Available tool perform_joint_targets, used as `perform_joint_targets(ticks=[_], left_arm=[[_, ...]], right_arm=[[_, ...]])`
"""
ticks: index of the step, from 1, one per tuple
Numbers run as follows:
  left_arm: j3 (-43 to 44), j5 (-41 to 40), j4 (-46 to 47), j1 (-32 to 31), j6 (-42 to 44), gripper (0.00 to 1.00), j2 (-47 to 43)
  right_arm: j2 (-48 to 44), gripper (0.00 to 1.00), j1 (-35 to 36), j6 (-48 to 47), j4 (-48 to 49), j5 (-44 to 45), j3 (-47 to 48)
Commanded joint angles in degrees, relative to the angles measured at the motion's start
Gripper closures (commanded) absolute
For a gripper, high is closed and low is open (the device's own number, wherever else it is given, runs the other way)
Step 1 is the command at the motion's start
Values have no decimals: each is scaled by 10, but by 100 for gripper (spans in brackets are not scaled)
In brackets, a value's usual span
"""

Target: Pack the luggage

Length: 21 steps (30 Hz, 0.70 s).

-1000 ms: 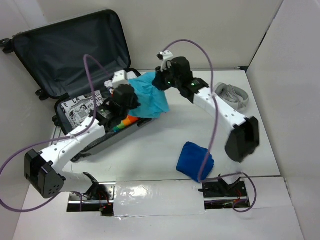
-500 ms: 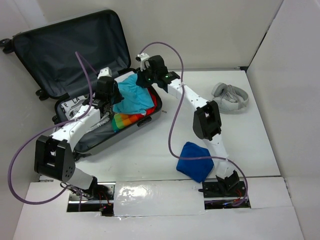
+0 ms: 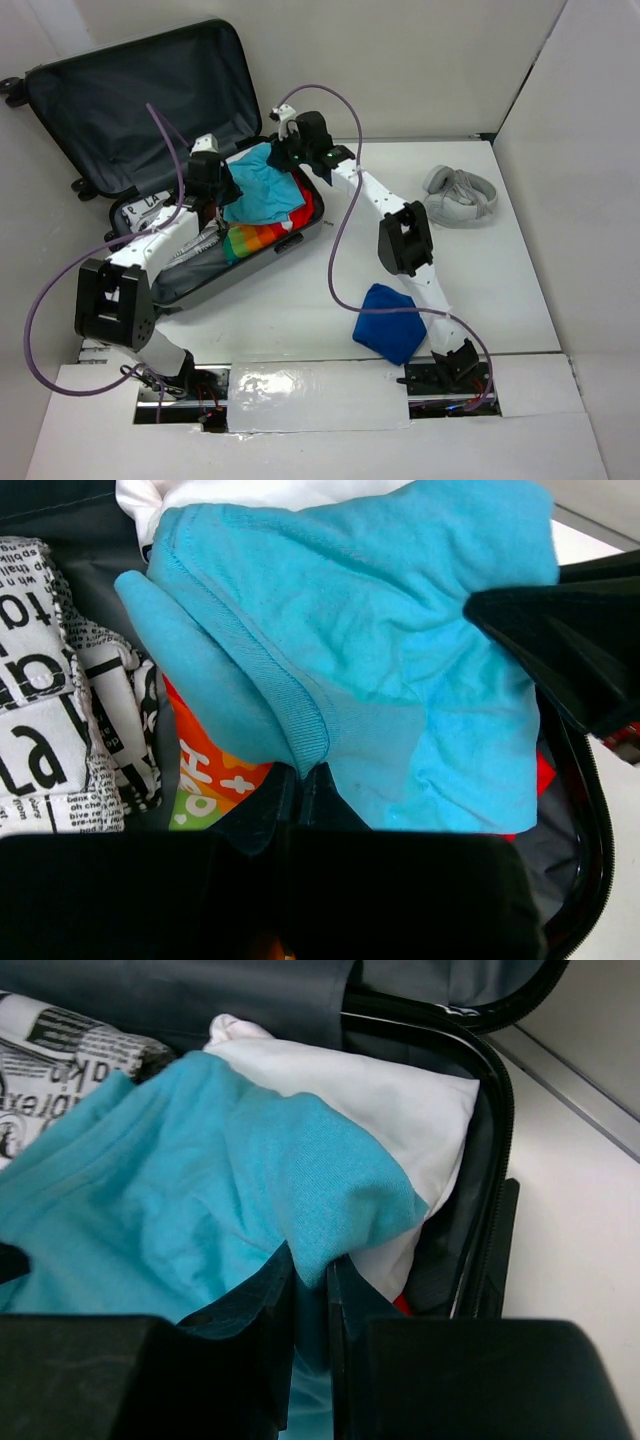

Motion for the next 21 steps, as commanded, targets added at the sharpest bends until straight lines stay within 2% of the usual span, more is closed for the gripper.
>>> perform_joint_targets(ticks=[1, 6, 10, 11, 14, 15, 17, 21], left_arm=[[-4, 13, 60, 9, 4, 100, 10], [15, 23, 54, 21, 4, 100, 60], [48, 22, -14, 21, -16, 100, 98], [57, 22, -34, 27, -16, 77, 105], [77, 16, -74, 32, -21, 35, 111], [77, 16, -74, 32, -26, 8, 102], [71, 25, -69, 47, -26, 3, 90], [65, 56, -45, 78, -39, 5, 74]], right_arm=[[25, 99, -10, -1, 55, -9, 51], [46, 99, -21, 7, 89, 34, 45], [57, 100, -27, 7, 95, 44, 54], [57, 100, -27, 7, 89, 44, 54], [49, 100, -27, 0, 84, 39, 38], [41, 100, -27, 0, 84, 32, 27], [35, 100, -27, -7, 84, 27, 21], [30, 100, -27, -18, 73, 27, 21]])
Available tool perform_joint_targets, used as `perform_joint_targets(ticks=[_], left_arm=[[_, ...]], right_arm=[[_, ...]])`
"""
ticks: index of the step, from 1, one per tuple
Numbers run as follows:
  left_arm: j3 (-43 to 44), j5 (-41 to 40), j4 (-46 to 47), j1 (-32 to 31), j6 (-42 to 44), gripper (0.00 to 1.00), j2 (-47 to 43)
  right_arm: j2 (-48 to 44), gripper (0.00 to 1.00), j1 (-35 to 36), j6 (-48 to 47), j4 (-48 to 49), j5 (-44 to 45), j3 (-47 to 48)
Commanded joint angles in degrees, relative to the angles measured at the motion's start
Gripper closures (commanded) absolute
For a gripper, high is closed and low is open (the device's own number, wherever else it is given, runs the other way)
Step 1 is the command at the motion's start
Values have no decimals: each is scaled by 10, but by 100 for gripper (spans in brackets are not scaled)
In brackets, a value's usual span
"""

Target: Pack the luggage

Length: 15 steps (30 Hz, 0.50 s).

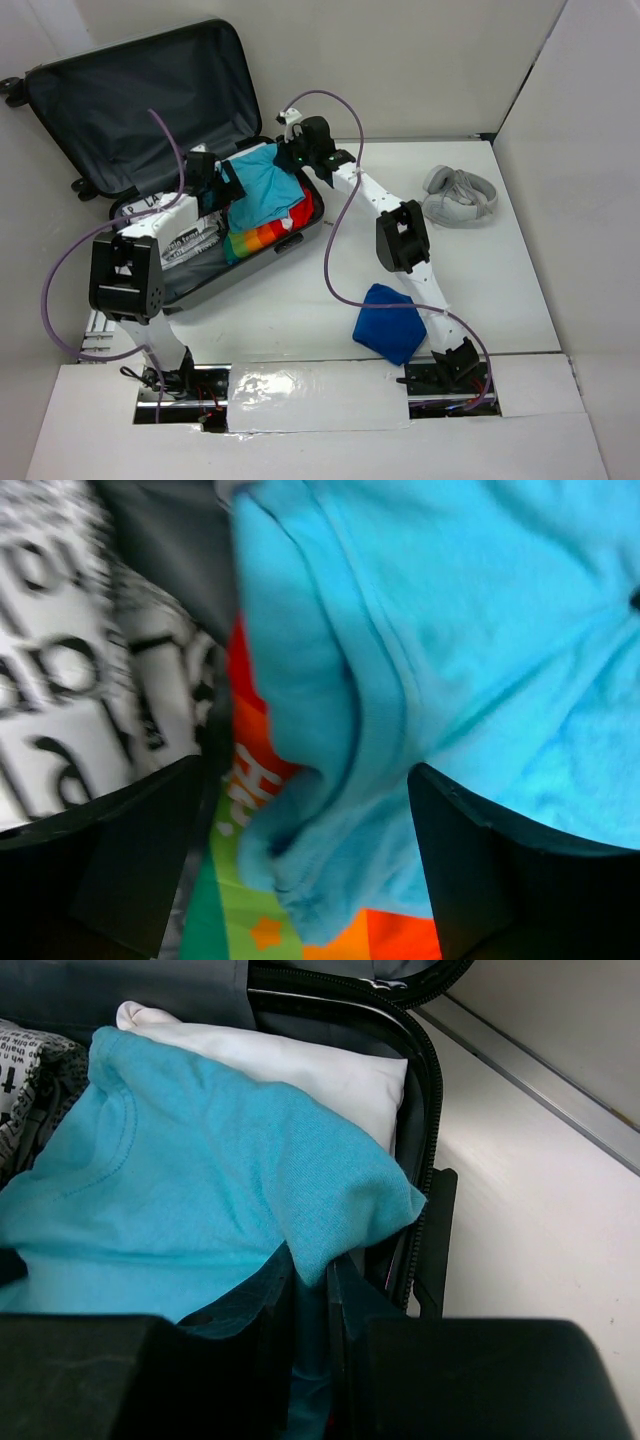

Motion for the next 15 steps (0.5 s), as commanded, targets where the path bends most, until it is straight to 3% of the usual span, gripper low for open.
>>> perform_joint_targets(ticks=[1, 7, 15], left_arm=[[15, 20, 24, 26, -10, 8, -32], [65, 49, 24, 58, -10, 22, 33], [63, 114, 60, 58, 16, 21, 30]], right_arm=[[-28, 100, -7, -26, 29, 12, 0], [-34, 100, -7, -26, 29, 12, -14], [-34, 100, -7, -31, 22, 12, -14]])
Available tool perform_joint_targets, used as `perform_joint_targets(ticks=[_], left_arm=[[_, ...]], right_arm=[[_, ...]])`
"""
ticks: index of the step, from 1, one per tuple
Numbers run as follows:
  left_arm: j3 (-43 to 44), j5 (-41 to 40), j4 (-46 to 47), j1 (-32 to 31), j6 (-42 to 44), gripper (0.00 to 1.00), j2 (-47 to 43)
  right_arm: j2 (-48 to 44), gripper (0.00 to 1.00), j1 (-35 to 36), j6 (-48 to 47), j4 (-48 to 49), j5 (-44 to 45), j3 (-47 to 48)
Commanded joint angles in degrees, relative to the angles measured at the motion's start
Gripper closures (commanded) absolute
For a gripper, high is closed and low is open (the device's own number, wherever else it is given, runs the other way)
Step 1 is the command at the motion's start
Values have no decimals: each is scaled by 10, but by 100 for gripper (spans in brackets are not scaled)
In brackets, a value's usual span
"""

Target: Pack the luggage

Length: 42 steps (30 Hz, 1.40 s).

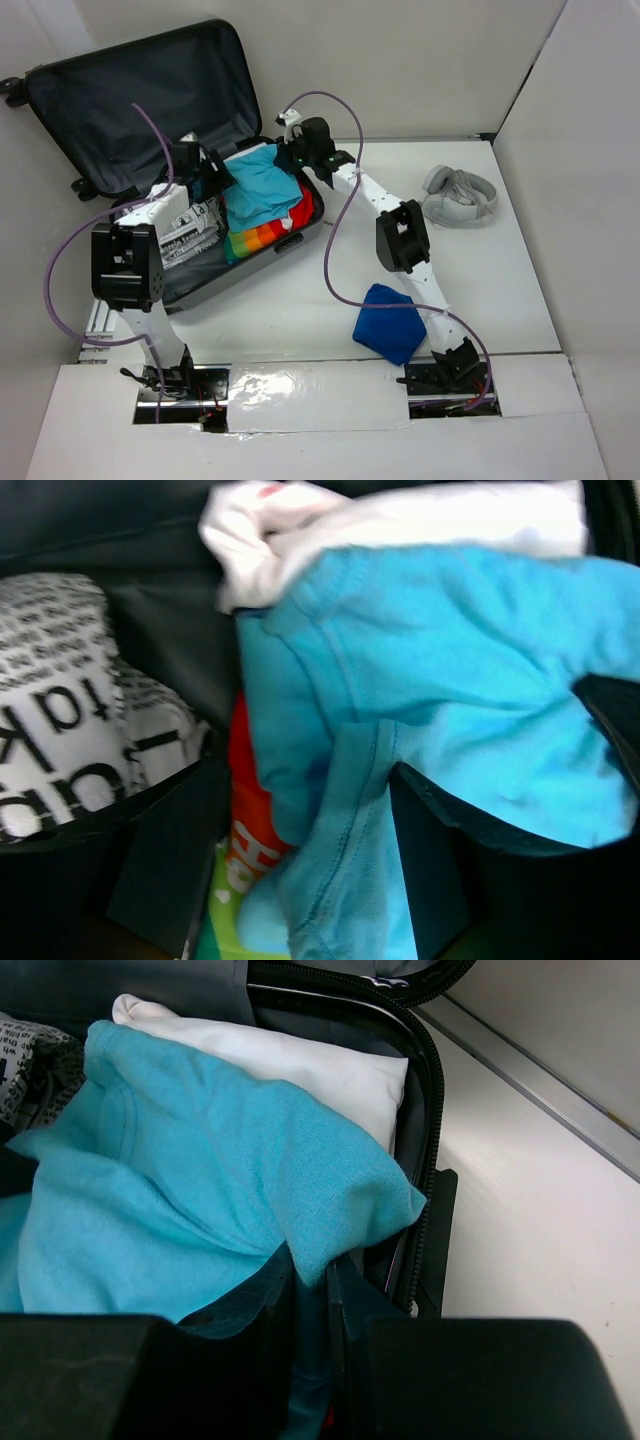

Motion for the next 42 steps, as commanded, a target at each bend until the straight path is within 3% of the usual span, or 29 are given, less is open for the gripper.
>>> perform_joint_targets(ticks=[1, 5, 6, 9, 14, 24, 28, 29, 31, 38, 42], left_arm=[[-10, 50, 42, 0, 24, 20, -36], [-53, 57, 49, 6, 36, 12, -107], [-68, 63, 56, 6, 36, 3, -116], [-52, 52, 41, 11, 36, 3, -105], [0, 64, 40, 22, 31, 19, -28], [72, 46, 32, 22, 25, 39, 61], [85, 53, 26, 28, 25, 66, 73], [85, 53, 26, 28, 25, 85, 73], [91, 47, 26, 28, 20, 98, 65], [68, 63, 85, 28, 44, 100, 38], [54, 23, 96, 28, 44, 100, 22]], right_arm=[[-33, 100, -7, -17, 8, 12, -6], [-46, 100, -17, -22, 8, 12, -20], [-46, 100, -17, -22, 8, 12, -20], [-46, 100, -23, -27, 8, -5, -20], [-51, 100, -23, -41, 2, -5, -20], [-46, 100, -23, -41, 2, -10, -9], [-46, 100, -23, -41, 8, -10, -9], [-46, 100, -23, -41, 8, -10, -9], [-40, 100, -23, -41, 8, -10, -4], [-34, 100, -23, -41, 30, 1, 8], [-34, 100, -23, -41, 48, 16, 23]])
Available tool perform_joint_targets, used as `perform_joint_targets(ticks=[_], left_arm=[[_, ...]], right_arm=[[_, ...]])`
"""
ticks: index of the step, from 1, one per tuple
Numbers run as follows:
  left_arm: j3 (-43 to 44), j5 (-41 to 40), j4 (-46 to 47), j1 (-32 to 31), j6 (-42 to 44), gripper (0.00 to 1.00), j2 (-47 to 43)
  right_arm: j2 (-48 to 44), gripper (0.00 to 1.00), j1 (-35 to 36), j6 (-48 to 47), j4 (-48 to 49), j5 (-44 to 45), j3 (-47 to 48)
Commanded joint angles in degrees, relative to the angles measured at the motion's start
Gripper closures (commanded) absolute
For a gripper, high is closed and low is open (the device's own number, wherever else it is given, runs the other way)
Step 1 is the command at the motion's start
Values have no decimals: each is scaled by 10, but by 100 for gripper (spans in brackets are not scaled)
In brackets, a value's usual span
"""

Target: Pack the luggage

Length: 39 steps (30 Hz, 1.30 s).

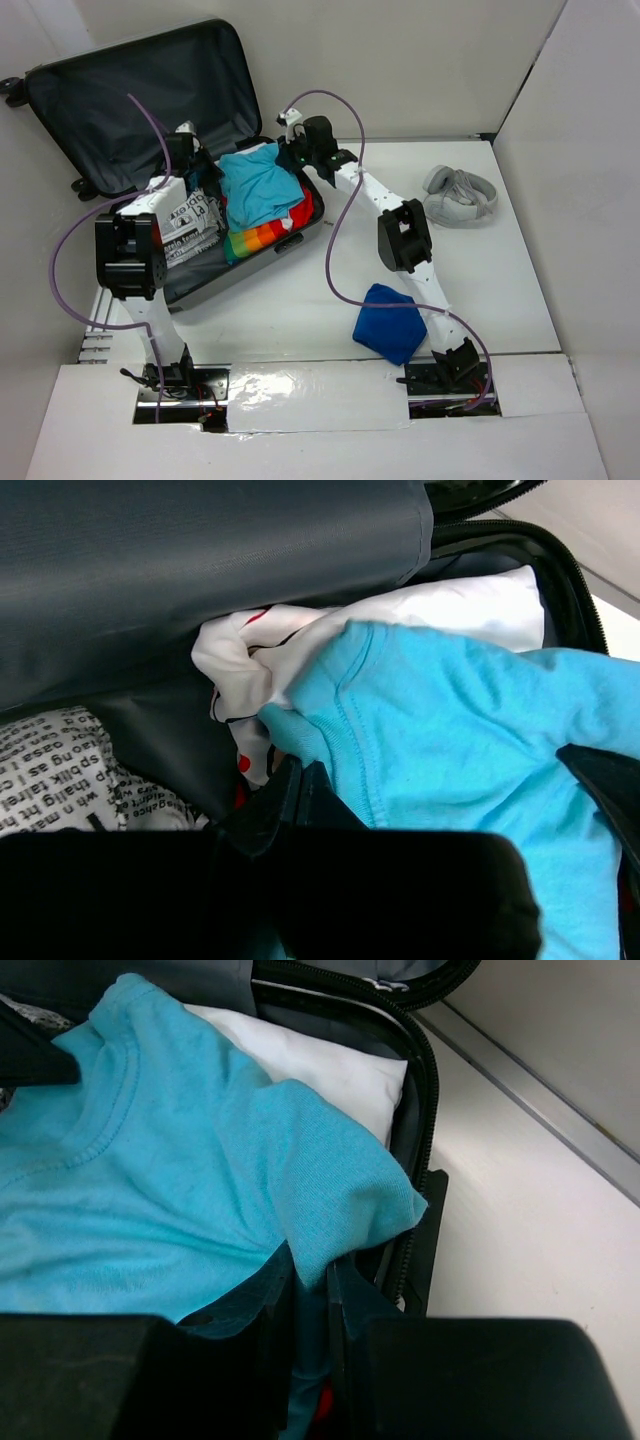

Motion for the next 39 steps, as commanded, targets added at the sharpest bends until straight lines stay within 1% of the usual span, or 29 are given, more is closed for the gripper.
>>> perform_joint_targets(ticks=[1, 3, 6, 10, 12, 16, 17, 18, 19, 20, 24, 31, 34, 35, 36, 37, 39], left_arm=[[-12, -24, 54, 4, 14, 100, -38], [-5, -30, 54, 4, 14, 100, -31], [24, -67, 19, 4, 7, 100, -7], [43, -49, 12, 4, 2, 100, 24], [59, -78, -4, 4, -5, 100, 30], [59, -84, -4, 4, -11, 100, 42], [59, -84, -4, 4, -11, 100, 42], [59, -84, -4, 4, -22, 100, 42], [54, -108, -10, 4, -23, 100, 37], [47, -115, -10, 4, -23, 100, 31], [7, -154, 5, 9, -29, 100, -5], [-20, -154, 5, 15, -29, 100, -20], [-20, -146, -13, 20, -44, 100, -20], [-20, -136, -13, 20, -44, 100, -20], [-15, -129, -6, 20, -44, 100, -13], [1, -129, -15, 20, -44, 100, -6], [21, -122, -40, 20, -44, 100, 0]], right_arm=[[-18, 100, -23, -13, 45, 33, 43], [-12, 100, -23, -13, 38, 33, 56], [2, 98, -34, -13, 44, 20, 63], [16, 96, -34, -13, 39, 8, 68], [21, 94, -34, -13, 38, 1, 63], [28, 90, -34, -19, 38, -22, 63], [33, 87, -34, -19, 38, -22, 63], [33, 87, -34, -24, 38, -28, 63], [33, 87, -34, -24, 38, -28, 63], [33, 85, -28, -24, 38, -28, 63], [33, 85, -17, -37, 38, -33, 63], [61, 85, -11, -17, 45, -13, 68], [76, 79, -11, -6, 46, -1, 74], [76, 79, -11, -6, 46, -1, 74], [76, 70, -11, -6, 46, 8, 74], [76, 66, -11, -6, 46, 14, 74], [63, 60, -11, -6, 46, 14, 74]])
